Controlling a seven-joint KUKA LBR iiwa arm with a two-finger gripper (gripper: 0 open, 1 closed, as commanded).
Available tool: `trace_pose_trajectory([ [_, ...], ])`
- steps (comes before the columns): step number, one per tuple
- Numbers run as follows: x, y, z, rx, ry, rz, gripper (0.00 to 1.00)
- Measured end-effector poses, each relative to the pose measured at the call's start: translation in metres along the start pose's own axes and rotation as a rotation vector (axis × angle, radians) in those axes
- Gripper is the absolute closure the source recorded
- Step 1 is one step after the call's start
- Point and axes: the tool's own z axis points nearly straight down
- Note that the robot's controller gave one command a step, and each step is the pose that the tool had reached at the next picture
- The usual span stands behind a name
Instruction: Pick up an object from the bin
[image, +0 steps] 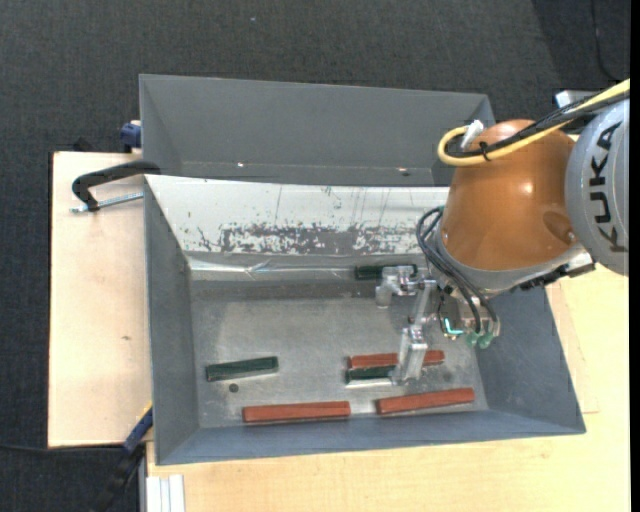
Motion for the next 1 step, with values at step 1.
trace_pose_trajectory([
  [1,-0.0016,-0.0001,-0.0037,-0.001,-0.008,0.001,0.00],
])
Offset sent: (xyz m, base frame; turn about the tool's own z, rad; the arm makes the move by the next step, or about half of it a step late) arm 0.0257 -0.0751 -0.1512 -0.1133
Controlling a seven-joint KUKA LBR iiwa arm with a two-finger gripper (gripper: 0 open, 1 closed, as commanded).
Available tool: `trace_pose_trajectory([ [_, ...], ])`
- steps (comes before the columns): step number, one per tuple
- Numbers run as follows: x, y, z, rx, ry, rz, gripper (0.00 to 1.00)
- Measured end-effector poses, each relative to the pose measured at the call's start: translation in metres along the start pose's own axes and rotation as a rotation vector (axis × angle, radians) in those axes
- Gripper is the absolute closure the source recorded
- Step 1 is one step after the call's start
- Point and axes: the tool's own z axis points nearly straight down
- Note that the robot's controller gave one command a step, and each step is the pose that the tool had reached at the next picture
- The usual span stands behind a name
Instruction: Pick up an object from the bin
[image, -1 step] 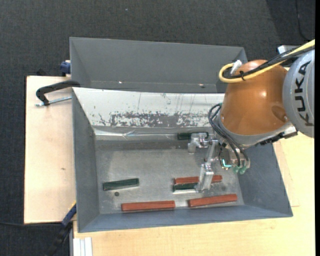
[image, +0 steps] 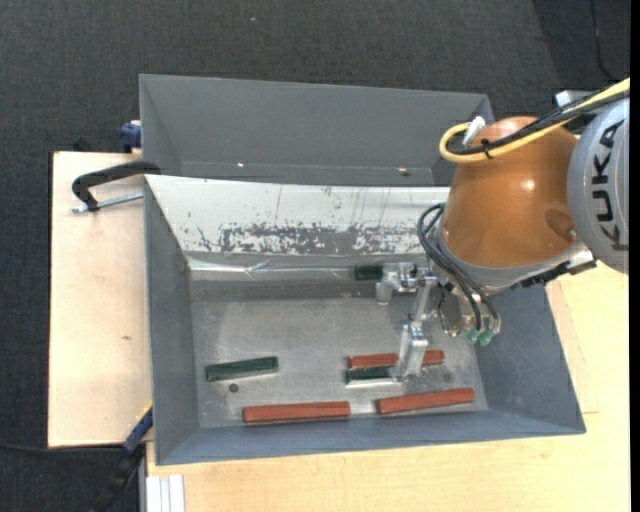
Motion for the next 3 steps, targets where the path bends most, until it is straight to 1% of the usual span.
trace_pose_trajectory([
  [1,-0.015,-0.042,0.087,0.001,-0.005,-0.066,0.00],
  [2,-0.009,-0.068,0.156,0.000,0.006,-0.013,0.00],
  [3,-0.058,-0.091,0.117,0.001,-0.005,-0.068,0.00],
])
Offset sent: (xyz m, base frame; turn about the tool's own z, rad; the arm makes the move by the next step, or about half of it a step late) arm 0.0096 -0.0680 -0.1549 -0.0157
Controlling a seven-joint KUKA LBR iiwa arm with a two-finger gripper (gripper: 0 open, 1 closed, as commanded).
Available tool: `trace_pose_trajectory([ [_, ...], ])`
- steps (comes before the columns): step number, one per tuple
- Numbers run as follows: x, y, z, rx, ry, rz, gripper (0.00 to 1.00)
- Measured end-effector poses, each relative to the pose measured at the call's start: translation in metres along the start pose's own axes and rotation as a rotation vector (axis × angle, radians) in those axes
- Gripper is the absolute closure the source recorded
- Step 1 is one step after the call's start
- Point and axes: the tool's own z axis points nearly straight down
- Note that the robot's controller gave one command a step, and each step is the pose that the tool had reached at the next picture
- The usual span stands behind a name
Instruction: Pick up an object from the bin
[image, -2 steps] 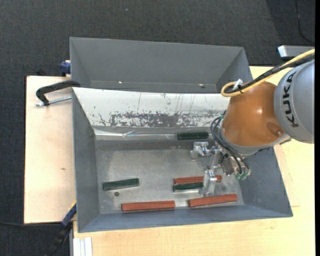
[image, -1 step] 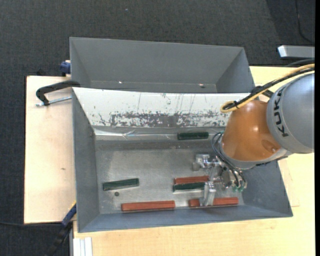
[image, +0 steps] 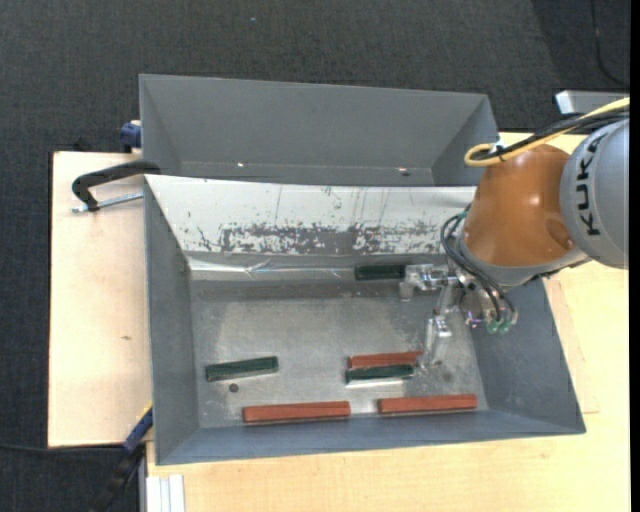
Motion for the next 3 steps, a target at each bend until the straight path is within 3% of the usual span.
trace_pose_trajectory([
  [1,0.044,0.023,0.035,-0.002,0.008,0.048,0.00],
  [2,0.008,0.034,0.036,0.000,0.001,0.035,1.00],
  [3,0.008,0.034,0.036,0.000,0.001,0.035,1.00],
])
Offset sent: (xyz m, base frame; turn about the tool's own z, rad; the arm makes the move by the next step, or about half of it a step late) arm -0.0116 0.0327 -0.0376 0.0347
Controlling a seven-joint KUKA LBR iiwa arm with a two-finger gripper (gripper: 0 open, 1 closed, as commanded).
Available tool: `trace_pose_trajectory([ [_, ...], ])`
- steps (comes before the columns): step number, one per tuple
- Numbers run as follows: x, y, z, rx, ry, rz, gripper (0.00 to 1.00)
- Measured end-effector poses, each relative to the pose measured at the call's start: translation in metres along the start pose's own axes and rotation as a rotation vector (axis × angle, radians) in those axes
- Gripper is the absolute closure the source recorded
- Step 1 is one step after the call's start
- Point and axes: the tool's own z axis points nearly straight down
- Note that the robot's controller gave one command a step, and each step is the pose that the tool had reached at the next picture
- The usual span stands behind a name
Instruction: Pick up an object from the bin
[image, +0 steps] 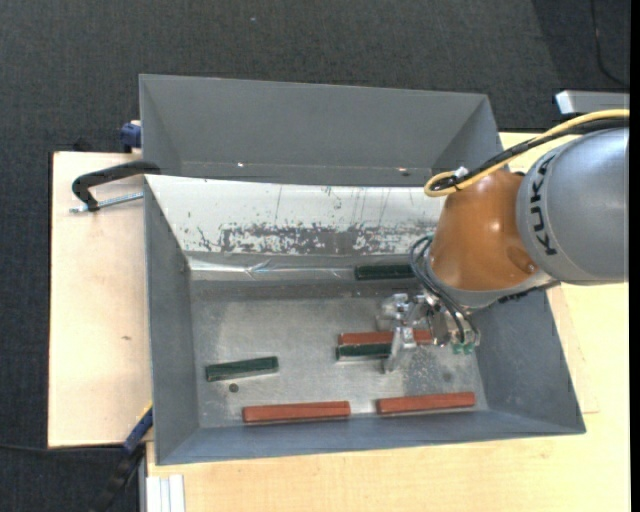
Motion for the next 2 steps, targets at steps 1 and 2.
trace_pose_trajectory([
  [1,0.001,0.000,-0.004,0.000,0.004,0.000,1.00],
  [2,-0.002,0.001,-0.069,0.000,-0.005,0.000,1.00],
])
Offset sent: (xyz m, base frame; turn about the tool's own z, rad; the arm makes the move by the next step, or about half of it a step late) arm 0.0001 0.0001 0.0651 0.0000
